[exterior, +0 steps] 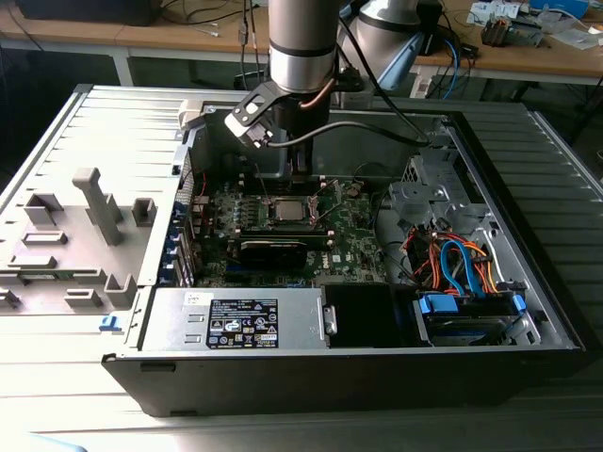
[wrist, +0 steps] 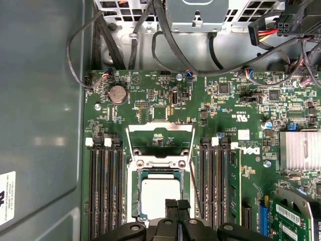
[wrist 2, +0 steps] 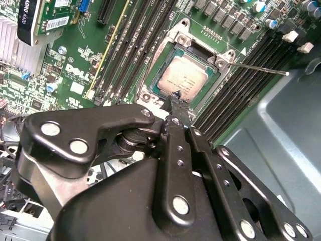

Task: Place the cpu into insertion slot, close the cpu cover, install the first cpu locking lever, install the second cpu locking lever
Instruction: 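Close the cpu cover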

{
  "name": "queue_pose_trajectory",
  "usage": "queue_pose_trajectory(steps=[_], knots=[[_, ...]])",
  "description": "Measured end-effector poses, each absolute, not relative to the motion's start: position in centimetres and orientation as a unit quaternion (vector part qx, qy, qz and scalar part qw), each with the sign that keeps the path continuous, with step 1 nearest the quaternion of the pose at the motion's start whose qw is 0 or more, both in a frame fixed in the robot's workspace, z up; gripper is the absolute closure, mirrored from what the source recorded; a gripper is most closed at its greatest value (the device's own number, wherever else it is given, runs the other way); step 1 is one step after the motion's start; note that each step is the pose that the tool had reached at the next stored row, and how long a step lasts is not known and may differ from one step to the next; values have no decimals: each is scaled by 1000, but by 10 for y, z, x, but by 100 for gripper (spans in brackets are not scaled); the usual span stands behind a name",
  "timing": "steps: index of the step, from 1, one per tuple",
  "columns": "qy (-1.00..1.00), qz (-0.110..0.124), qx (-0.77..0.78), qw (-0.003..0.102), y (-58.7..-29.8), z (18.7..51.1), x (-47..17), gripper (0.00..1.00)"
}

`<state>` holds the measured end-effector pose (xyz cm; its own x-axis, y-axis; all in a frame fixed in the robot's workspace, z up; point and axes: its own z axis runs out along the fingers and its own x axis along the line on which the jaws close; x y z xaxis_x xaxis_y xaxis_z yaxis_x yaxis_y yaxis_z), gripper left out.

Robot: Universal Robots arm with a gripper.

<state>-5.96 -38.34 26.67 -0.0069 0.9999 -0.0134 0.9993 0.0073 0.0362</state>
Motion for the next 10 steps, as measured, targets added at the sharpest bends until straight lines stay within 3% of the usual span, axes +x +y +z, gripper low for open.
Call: queue_pose_trajectory(steps=[10], knots=[[709, 8, 704, 17, -383, 268, -57, 89]])
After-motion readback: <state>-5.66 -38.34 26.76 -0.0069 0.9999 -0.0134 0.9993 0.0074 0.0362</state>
